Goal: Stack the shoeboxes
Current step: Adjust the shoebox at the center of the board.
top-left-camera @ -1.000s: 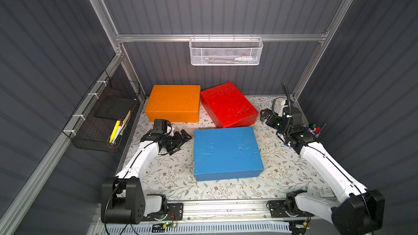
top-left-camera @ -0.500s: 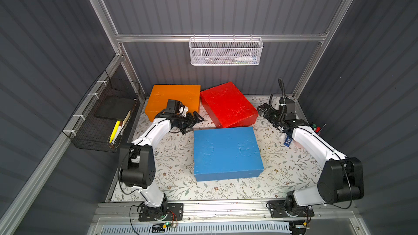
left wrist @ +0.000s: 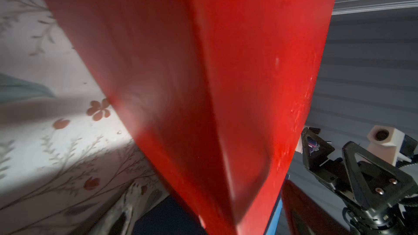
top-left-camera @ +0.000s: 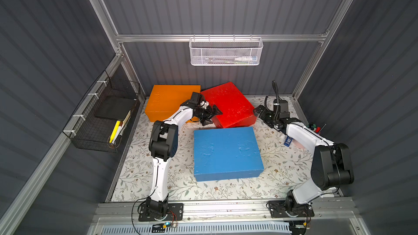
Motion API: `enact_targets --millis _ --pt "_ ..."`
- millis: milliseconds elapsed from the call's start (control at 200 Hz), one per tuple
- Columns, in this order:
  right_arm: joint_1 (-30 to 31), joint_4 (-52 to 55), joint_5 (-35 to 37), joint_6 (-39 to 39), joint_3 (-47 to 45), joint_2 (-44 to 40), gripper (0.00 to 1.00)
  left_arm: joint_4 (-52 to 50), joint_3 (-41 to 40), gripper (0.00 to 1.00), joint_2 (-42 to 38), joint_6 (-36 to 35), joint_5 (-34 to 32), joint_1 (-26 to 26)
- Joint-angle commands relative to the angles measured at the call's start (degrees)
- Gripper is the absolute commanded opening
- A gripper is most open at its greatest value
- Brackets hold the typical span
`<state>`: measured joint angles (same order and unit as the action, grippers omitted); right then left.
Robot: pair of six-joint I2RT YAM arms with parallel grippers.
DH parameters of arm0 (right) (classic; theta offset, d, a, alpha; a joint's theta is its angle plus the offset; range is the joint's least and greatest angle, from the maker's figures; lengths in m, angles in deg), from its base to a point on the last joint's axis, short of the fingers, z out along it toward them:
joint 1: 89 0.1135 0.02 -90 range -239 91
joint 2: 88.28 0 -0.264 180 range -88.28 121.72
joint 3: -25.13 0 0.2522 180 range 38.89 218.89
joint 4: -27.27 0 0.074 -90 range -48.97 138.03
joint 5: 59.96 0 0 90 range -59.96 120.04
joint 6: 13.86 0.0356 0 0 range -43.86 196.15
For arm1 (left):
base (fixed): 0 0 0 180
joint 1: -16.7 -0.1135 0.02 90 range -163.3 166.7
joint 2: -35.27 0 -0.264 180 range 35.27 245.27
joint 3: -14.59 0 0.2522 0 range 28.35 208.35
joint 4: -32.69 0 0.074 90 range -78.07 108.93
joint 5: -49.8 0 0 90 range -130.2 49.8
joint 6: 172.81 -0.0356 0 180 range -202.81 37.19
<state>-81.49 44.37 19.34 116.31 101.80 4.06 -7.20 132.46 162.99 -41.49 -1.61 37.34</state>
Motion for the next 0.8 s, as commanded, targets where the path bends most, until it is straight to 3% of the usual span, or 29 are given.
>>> enact_targets --millis 0,410,625,795 --pt "-0.5 -1.2 0.6 0.9 1.4 0.2 0.99 0.1 3.3 0.99 1.9 2.6 1.5 1.9" --pt "-7.4 -6.1 -1.3 3.2 -3.4 0.5 0.99 1.5 12.2 0.99 8.8 3.9 3.7 13.1" --pt "-9.4 -4.9 -0.4 2.3 -3.4 0.0 0.99 3.6 6.4 0.99 2.3 3.1 3.1 13.6" --pt "-9.4 -3.4 -0.2 1.1 -3.1 -1.0 0.99 -3.3 4.6 0.99 -4.9 -5.7 -1.7 13.5"
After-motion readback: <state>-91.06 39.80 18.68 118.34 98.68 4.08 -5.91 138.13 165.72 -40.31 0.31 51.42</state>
